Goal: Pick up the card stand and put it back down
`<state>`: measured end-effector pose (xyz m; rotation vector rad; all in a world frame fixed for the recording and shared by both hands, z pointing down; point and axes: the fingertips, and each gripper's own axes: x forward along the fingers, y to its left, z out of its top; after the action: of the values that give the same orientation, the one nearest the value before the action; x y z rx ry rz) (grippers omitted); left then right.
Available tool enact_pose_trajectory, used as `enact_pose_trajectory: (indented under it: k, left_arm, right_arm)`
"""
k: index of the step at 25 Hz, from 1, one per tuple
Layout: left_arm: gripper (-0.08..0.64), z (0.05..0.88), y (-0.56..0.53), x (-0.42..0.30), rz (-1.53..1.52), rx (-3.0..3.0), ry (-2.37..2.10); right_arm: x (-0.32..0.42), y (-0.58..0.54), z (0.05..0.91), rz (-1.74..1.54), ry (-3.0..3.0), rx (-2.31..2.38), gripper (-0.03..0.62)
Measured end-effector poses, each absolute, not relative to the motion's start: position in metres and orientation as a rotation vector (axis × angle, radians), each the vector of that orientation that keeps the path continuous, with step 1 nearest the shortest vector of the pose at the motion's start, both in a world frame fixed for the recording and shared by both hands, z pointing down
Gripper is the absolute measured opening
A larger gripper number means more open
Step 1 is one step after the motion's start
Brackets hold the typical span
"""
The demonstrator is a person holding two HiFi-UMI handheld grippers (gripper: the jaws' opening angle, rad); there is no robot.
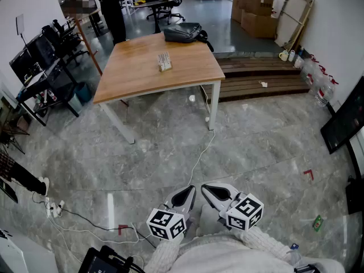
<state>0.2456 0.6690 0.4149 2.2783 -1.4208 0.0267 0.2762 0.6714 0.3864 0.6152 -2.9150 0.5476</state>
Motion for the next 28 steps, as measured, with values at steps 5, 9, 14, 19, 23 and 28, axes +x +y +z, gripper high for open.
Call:
enact_pose_trajectory:
  k: [5,9,14,19,23,28]
  left_arm:
    - [0.008,0.424,0.618,0.225,0.029,2.273,-1.444]
    - [0.008,0.425,0.559,0.202,0.031,2.271,-1.472]
    - [0.008,0.419,0.471,0.163,0.046,2.245,-1.522]
    - [0.008,0.397,0.382,0.139,0.037,2.275,-1.547]
    - [0.008,0.393,0.334,0.129,0.027,2.283,-1.548]
    - [0.008,0.402,0.299,0.107,0.019,2.254,-1.542]
  right_arm:
    - [0.254,0.623,0.394,0.550,-2.931,0.594,-0.005]
    - [0.232,0.563,0.398,0.555,-2.949,0.570,-0.005]
    - [0.198,0.467,0.374,0.553,-3.014,0.530,-0.005]
    - [0.170,0.375,0.348,0.492,-3.062,0.494,-0.005]
    - [0.156,0.324,0.346,0.506,-3.064,0.507,-0.005]
    - [0.135,0.288,0.361,0.577,-3.034,0.503,-0.005]
